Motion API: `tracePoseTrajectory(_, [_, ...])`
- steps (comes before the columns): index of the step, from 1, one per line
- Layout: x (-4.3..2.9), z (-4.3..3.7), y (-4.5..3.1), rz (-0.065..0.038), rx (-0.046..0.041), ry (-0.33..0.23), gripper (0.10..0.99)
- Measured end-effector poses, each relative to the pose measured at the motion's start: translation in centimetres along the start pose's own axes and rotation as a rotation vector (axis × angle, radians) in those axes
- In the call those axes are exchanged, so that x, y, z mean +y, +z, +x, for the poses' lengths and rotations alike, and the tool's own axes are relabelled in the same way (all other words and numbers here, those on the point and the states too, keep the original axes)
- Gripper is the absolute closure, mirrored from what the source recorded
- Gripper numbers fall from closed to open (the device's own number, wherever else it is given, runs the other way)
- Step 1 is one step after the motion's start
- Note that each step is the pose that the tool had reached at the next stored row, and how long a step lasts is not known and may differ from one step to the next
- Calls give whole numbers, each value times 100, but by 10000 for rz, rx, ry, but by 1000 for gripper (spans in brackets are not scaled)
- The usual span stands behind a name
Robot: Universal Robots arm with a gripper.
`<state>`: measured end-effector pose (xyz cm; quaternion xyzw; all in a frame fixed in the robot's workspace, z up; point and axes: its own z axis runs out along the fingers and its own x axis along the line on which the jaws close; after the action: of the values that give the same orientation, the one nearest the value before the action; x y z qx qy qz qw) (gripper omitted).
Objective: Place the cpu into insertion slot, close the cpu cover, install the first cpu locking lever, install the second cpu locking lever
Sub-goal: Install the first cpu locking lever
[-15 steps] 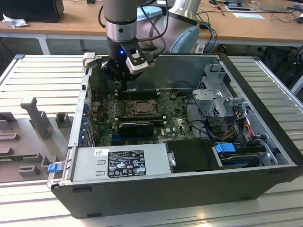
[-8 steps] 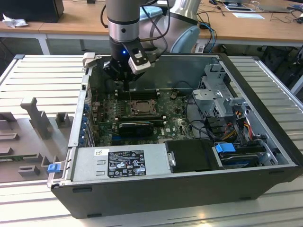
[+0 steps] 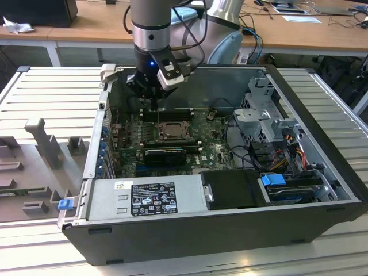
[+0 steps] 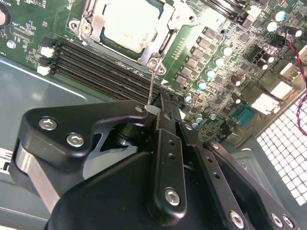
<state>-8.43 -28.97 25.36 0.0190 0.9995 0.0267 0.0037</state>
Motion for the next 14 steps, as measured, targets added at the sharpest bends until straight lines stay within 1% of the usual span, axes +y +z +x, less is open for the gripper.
tracePoseTrajectory(14, [2, -55, 0, 0, 0, 0, 980])
